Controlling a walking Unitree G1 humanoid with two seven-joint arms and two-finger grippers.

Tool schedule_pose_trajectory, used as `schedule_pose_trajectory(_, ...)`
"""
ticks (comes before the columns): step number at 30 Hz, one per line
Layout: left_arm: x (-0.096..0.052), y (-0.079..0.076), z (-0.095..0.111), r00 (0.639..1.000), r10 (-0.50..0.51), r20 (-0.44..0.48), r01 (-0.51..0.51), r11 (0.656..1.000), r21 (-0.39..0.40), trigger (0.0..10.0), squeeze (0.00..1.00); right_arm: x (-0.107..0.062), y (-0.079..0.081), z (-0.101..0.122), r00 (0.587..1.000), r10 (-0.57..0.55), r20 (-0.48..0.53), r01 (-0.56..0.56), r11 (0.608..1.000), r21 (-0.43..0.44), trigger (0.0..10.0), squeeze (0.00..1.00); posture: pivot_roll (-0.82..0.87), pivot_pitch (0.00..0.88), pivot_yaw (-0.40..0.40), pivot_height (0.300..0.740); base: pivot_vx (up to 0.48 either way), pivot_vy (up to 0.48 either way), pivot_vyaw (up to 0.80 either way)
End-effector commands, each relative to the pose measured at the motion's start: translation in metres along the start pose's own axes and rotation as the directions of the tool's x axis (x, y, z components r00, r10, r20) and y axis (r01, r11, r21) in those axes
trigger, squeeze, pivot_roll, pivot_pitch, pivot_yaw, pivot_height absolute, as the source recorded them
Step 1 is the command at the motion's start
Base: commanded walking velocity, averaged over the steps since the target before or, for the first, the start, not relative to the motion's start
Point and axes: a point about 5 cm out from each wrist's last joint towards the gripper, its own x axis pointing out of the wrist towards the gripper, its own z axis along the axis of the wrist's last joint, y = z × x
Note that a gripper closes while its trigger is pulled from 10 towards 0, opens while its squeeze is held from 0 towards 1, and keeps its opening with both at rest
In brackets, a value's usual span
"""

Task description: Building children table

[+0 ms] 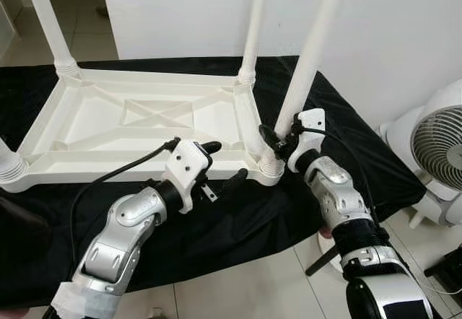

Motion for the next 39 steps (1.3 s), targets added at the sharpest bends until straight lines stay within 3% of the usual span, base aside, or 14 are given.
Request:
schedule_pose_trajectory(1, -0.001, 0.0, 0.0, 1.0, 0.01, -0.005, -0.01, 1.0, -0.003, 10.0, 0.0, -0.016, -0.015, -0.042, 0.975, -0.099, -0.196, 0.11, 0.993, 0.046, 10.0, 0.0, 0.15, 0.056, -0.061, 0.74, 0.0, 0.0, 0.0)
schedule_pose_trajectory(10, -0.002, 0.001, 0.003, 1.0, 0.016, -0.002, -0.016, 1.0, -0.003, 10.0, 0.0, -0.022, -0.02, -0.047, 0.97, -0.158, -0.185, 0.175, 0.981, 0.08, 10.0, 0.0, 0.15, 0.067, -0.063, 0.74, 0.0, 0.0, 0.0)
schedule_pose_trajectory(20, -0.003, 0.007, 0.007, 0.999, 0.039, 0.008, -0.039, 0.999, -0.002, 10.0, 0.0, -0.037, -0.006, -0.056, 0.989, -0.111, -0.097, 0.108, 0.994, -0.035, 10.0, 0.0, 0.14, 0.081, -0.058, 0.74, 0.0, 0.0, 0.0)
schedule_pose_trajectory(31, -0.004, 0.012, 0.011, 0.998, 0.057, 0.014, -0.057, 0.998, 0.008, 10.0, 0.0, -0.052, -0.002, -0.069, 0.993, -0.091, -0.077, 0.09, 0.996, -0.021, 10.0, 0.0, 0.14, 0.086, -0.055, 0.74, 0.0, 0.0, 0.0)
schedule_pose_trajectory(39, -0.006, 0.015, 0.014, 0.998, 0.06, 0.017, -0.06, 0.998, 0.013, 10.0, 0.0, -0.066, 0.01, -0.07, 0.997, -0.041, 0.06, 0.04, 0.999, 0.017, 10.0, 0.0, 0.15, 0.093, -0.049, 0.74, 0.0, 0.0, 0.0)
